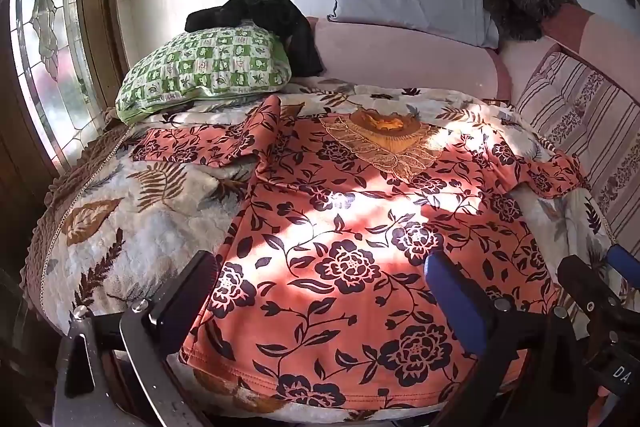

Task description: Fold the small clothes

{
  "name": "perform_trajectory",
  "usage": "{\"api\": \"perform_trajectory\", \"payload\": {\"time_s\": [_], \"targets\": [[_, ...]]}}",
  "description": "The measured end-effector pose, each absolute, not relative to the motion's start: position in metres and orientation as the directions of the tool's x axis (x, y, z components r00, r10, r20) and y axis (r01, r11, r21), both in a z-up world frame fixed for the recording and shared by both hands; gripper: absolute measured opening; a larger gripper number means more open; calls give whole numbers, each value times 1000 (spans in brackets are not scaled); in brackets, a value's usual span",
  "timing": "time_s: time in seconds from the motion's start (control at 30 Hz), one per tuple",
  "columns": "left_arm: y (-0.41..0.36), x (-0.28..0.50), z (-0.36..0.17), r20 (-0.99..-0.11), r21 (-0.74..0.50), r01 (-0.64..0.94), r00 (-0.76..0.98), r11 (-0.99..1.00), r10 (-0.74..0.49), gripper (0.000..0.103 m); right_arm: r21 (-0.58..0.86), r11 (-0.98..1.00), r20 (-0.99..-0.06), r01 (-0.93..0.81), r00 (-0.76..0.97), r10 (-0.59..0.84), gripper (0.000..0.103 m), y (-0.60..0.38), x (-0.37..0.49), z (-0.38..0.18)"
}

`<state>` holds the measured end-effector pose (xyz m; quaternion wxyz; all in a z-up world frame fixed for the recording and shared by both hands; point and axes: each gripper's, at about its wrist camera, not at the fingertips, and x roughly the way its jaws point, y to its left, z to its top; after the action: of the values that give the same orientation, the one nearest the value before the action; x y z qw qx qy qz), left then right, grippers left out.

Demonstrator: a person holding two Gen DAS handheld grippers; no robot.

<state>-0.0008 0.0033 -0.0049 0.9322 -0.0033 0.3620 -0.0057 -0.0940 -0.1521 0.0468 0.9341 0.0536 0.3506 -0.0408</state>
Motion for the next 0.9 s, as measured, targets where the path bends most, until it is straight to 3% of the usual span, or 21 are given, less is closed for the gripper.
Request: {"api": "perform_trajectory", "payload": {"time_s": [0.9], "targets": [[0, 3, -8, -694, -9, 14, 720, 1000, -17, 103, 54, 993, -660, 107, 750, -45, 103, -150, -92, 51]]}}
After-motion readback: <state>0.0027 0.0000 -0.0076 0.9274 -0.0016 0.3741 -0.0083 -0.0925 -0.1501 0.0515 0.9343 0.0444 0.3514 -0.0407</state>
